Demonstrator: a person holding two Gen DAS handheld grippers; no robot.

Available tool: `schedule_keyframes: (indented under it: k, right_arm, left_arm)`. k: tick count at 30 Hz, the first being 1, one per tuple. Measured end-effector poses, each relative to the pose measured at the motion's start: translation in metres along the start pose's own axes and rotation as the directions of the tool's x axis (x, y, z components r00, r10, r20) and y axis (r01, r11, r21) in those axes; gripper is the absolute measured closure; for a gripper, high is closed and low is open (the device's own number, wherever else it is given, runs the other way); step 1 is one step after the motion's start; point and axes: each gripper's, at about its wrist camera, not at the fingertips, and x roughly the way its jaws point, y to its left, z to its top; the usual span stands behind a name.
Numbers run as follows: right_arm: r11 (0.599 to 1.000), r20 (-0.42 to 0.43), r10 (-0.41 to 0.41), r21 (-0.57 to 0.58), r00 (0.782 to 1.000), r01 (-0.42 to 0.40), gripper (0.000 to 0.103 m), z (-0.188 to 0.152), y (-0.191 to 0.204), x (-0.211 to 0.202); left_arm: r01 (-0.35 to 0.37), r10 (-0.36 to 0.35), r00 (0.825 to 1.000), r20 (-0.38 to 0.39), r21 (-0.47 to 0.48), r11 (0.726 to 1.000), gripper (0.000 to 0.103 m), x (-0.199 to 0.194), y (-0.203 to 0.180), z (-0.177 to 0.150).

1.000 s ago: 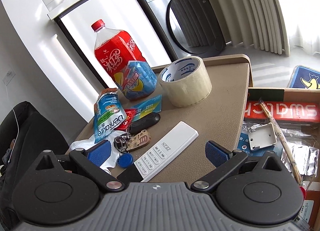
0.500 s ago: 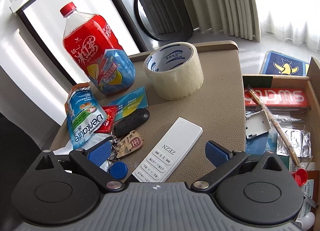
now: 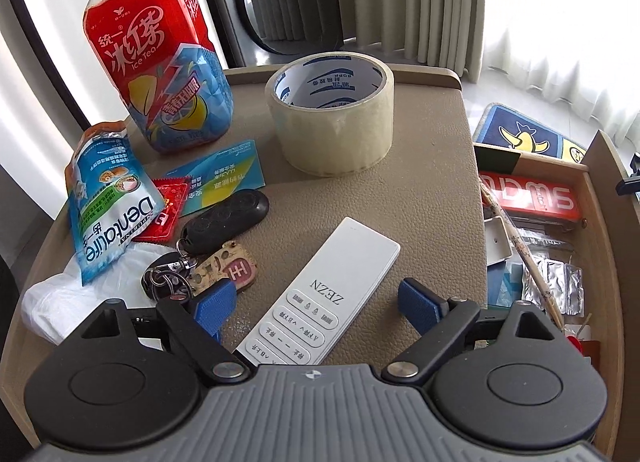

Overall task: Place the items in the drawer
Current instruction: 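Close the left gripper on the white ZEZN remote, then lift the white remote with the left gripper toward the open drawer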

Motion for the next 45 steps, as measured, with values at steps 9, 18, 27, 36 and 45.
schedule_keyframes:
  k: [9, 18, 27, 36, 45]
  right_arm:
    - [1.000, 0.006, 0.011, -0.007, 1.000, -0.011, 0.027, -0.001, -0.003, 0.001]
    - [1.000, 0.009, 0.010, -0.014, 1.000, -0.010, 0.027, -0.002, -0.002, 0.003]
    - [1.000, 0.005, 0.011, -0.018, 1.000, -0.011, 0.027, -0.002, -0.003, 0.004]
    - [1.000, 0.005, 0.007, -0.017, 1.000, -0.007, 0.027, -0.002, -0.003, 0.004]
    - [1.000, 0.003, 0.004, -0.006, 1.000, -0.004, 0.027, -0.001, -0.004, 0.002]
  left_arm:
    - [0.098, -0.101, 0.994, -0.034, -0.062, 0.993, 0.027, 0.004, 0.016, 0.003]
    - [0.100, -0.102, 0.995, -0.024, -0.071, 0.992, 0.041, 0.001, 0.016, 0.003]
    - [0.071, -0.072, 0.997, -0.023, -0.056, 0.996, 0.057, -0.004, 0.007, 0.004]
    - [0.043, -0.044, 0.999, -0.014, -0.034, 0.998, 0.060, -0.005, 0.001, 0.004]
    - [0.021, -0.021, 0.999, 0.028, -0.031, 0.999, 0.060, -0.021, -0.005, 0.009]
